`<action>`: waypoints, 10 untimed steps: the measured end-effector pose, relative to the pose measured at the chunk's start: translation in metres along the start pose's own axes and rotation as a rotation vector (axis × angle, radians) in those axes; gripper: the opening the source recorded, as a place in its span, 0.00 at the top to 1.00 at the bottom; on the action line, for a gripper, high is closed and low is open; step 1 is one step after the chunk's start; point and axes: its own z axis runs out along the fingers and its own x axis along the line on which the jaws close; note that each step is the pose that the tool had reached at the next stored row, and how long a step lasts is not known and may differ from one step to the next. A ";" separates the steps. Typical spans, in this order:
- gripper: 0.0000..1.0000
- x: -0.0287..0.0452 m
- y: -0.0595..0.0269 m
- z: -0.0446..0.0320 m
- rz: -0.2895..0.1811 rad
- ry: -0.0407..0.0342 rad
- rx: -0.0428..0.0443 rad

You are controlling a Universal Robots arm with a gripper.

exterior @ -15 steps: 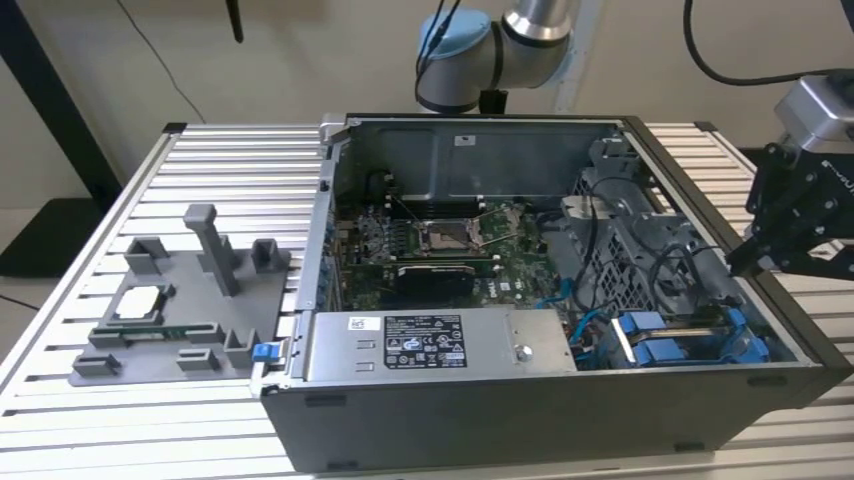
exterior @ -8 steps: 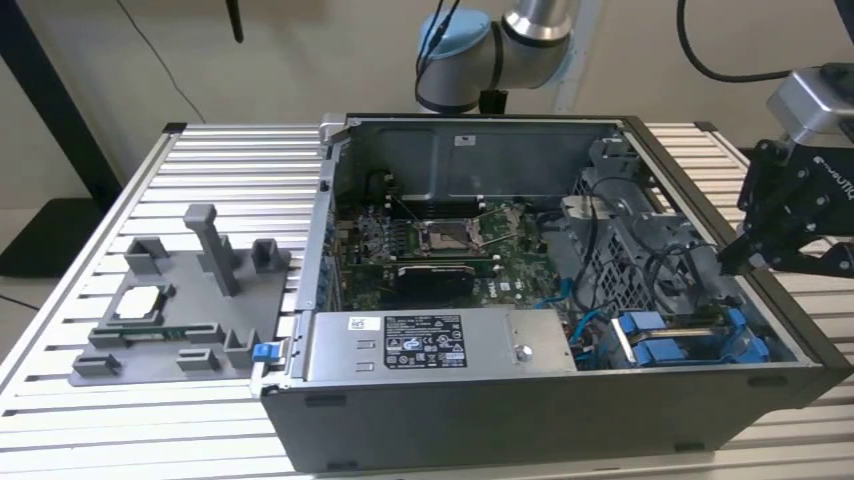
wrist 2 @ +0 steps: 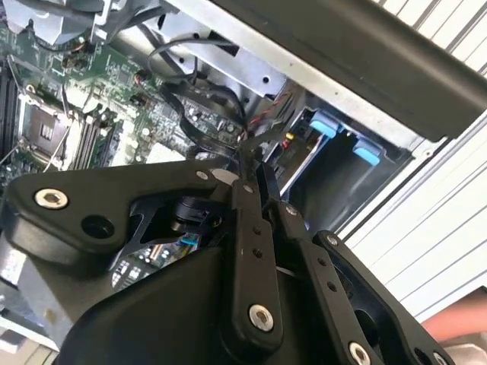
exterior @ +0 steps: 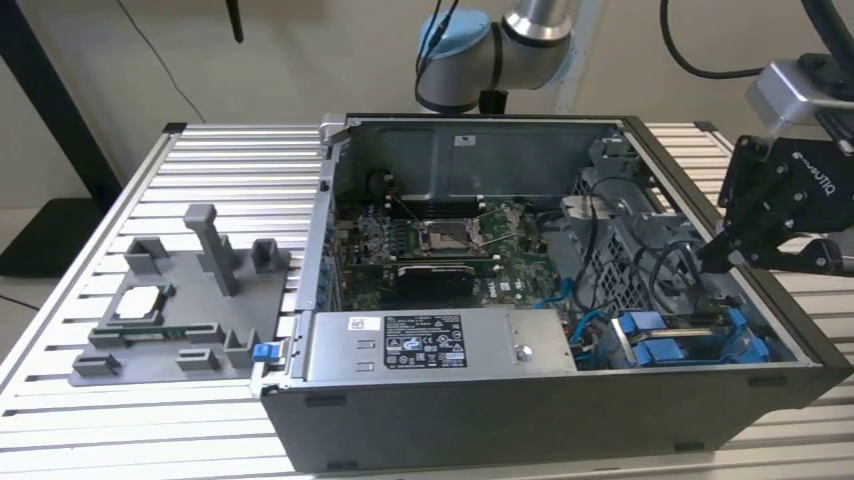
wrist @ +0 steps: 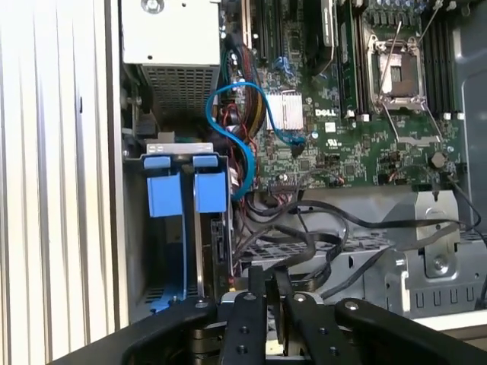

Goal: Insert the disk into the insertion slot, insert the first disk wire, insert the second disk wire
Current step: 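Insert the second disk wire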

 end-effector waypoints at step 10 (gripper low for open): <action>1.00 0.0042 0.0196 0.0015 -0.001 0.0169 -0.0114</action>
